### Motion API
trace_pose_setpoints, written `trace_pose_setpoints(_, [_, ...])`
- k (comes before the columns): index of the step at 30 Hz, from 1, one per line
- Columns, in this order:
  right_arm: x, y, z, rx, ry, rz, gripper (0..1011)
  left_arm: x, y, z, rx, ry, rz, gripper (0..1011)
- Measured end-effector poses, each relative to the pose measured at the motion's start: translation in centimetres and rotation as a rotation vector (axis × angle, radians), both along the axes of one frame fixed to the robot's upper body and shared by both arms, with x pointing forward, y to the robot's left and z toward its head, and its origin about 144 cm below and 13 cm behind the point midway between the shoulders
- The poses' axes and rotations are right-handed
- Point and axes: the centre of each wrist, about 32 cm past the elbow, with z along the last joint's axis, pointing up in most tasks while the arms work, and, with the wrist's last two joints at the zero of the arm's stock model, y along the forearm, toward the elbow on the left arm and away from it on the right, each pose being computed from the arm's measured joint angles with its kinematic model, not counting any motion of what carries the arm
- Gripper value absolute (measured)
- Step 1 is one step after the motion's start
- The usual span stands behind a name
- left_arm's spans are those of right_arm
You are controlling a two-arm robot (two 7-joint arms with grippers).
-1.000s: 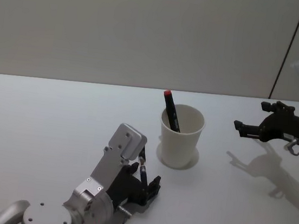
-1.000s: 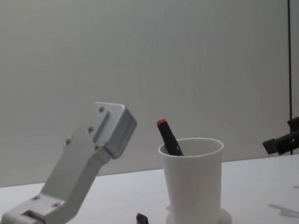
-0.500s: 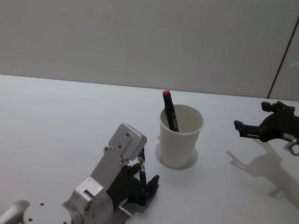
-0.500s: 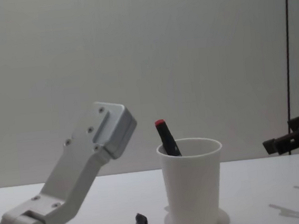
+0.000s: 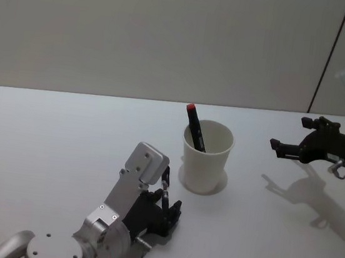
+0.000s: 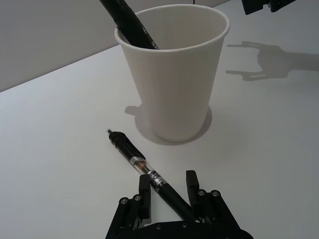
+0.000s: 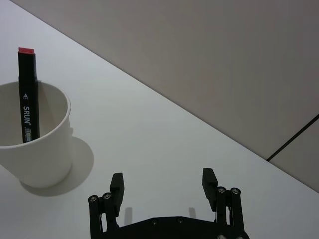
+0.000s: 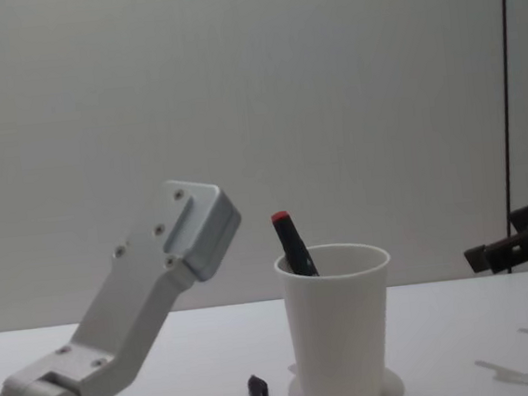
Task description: Place the pen into the pen holder.
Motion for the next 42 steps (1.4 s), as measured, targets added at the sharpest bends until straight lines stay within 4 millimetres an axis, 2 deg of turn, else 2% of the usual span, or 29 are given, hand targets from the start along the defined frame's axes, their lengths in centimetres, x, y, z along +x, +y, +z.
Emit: trace_pose_setpoints(42, [0.00, 0.00, 0.00, 0.000, 0.000, 0.000, 1000, 0.01, 0.02, 0.01, 0.002, -0.001, 0.003, 172])
